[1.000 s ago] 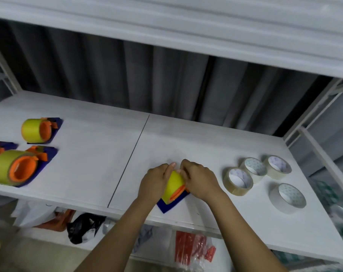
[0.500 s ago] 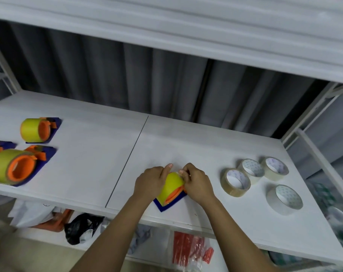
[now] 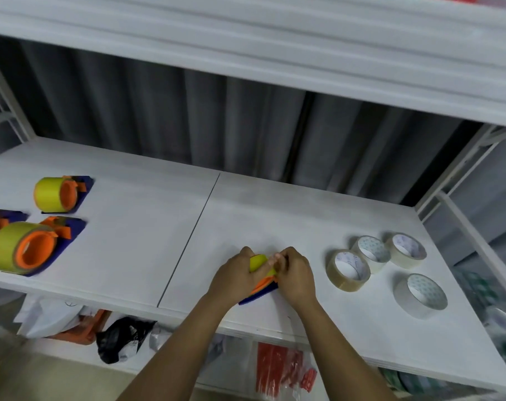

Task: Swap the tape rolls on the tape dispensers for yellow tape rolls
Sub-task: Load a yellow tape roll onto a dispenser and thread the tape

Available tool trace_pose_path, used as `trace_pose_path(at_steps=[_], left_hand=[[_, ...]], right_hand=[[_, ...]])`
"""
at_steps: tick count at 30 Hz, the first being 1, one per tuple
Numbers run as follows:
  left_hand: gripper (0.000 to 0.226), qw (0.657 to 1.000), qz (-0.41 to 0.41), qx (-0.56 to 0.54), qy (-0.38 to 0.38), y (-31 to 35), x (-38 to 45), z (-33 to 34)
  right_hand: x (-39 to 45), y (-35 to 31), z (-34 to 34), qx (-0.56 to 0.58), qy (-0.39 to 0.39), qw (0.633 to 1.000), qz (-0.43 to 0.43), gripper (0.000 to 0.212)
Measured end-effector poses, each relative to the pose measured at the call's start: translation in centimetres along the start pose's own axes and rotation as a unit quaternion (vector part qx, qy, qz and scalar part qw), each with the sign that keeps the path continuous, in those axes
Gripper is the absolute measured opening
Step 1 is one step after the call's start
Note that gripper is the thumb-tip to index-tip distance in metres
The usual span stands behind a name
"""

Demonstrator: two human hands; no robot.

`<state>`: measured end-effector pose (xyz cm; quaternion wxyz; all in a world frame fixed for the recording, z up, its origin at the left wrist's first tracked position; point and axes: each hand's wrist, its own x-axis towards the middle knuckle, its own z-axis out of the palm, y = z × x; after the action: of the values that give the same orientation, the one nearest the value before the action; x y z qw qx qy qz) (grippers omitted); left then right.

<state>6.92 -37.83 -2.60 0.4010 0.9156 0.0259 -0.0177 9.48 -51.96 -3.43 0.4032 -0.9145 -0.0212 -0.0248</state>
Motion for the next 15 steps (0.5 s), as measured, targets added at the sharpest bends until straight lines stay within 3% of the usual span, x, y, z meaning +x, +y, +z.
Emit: trace_pose_path(at_steps=[6,10,15], left_hand=[[0.041,1.000,0.001,-0.012,-0.001,0.1,-0.1,-0.4],[0.033,1.000,-0.001,0.005,0.005,0.0,0.0,-1.0],[0.042,0.999,-0.016,-0.030,0.031,0.7,0.0,-1.3]], right_hand=[[0.6,0.4,-0.1,0.032,0.011,0.999,0.023,0.016],[0.4,0.4,-0.1,-0.011,0.028,0.999,-0.027,0.015],[0.6,-0.1,-0.3,-0.016,0.060,0.997,-0.035,0.016]])
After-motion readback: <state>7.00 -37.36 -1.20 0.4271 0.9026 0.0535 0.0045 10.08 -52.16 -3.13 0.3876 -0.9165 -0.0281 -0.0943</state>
